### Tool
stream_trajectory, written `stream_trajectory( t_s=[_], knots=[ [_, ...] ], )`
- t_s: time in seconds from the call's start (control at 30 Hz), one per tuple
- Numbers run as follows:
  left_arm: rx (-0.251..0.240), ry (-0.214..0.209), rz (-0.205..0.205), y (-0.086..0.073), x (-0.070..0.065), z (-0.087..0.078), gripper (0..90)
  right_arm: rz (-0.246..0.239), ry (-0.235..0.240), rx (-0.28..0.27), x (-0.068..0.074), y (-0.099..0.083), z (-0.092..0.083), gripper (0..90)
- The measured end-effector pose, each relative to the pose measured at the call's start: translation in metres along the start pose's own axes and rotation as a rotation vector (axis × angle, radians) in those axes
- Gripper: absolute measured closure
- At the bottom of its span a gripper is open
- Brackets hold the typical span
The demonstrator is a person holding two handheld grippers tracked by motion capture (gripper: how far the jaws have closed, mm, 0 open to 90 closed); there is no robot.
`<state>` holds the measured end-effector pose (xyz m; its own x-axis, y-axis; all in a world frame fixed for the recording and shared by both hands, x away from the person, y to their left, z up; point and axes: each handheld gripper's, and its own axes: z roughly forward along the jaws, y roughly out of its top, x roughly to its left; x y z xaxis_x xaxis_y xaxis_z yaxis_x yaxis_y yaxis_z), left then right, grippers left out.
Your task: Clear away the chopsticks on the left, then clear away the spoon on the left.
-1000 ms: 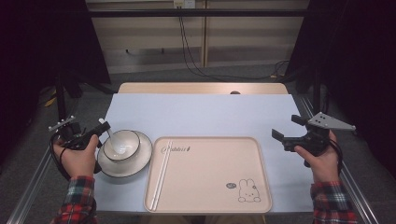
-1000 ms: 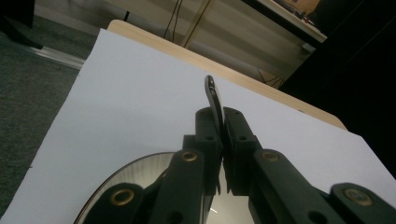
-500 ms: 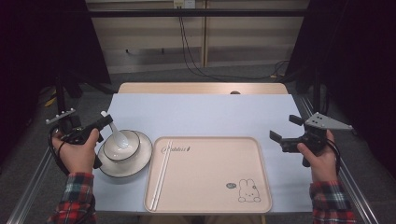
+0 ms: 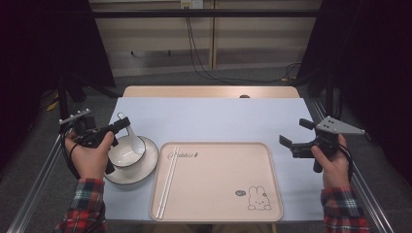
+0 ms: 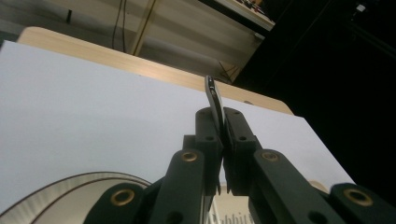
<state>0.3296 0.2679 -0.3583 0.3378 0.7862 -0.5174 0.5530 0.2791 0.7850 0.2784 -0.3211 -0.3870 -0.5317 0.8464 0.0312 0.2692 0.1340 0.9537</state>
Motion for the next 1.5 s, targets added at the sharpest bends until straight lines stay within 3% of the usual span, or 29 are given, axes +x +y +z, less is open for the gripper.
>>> stream_trajectory(
  t_s=[0.37,0.63,1.27,1.5],
  knots=[
    [0.06,-0.068,0.048,-0.007,-0.021,0.014,86.3,-0.009,0.002,-0.006,0.001,0.0,-0.003,0.0],
    [0.1,-0.129,0.036,-0.016,-0.033,0.025,86.3,-0.012,0.001,0.004,0.002,0.0,-0.002,0.0],
    [0.188,-0.187,0.07,-0.032,-0.052,0.047,86.3,-0.02,-0.008,0.008,0.002,-0.001,-0.004,0.0],
    [0.241,-0.205,0.086,-0.042,-0.056,0.057,86.3,-0.023,-0.013,0.01,0.003,-0.002,-0.005,0.0]
  ],
)
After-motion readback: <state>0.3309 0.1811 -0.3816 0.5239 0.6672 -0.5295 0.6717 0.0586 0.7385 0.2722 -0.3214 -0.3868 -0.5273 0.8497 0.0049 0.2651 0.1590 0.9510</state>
